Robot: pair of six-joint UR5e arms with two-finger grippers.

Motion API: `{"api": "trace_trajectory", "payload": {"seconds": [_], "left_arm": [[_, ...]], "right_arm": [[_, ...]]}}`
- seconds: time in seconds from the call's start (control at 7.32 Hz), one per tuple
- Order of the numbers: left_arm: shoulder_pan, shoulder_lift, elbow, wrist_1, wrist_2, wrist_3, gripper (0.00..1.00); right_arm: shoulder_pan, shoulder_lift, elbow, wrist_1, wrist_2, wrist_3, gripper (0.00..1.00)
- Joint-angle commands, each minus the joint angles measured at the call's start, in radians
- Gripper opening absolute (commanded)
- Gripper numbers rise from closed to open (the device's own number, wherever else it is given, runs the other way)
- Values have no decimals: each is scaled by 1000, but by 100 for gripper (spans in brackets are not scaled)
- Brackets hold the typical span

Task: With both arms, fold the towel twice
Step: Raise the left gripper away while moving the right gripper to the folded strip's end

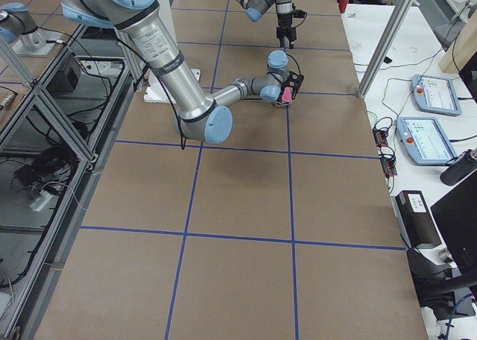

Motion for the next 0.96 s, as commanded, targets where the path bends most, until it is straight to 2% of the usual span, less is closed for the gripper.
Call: {"api": "trace_trajectory", "payload": {"seconds": [0.0, 0.27, 0.82], "left_arm": [[0, 1, 0, 0, 0, 0, 100], [-2, 5, -1, 0, 0, 0, 100], [-2, 11, -1, -3, 0, 0, 100]], "right_arm": [[-2, 9, -12, -1, -1, -2, 98], [0, 57, -67, 1, -1, -3, 98], [21, 65, -94, 3, -2, -17, 98]]}}
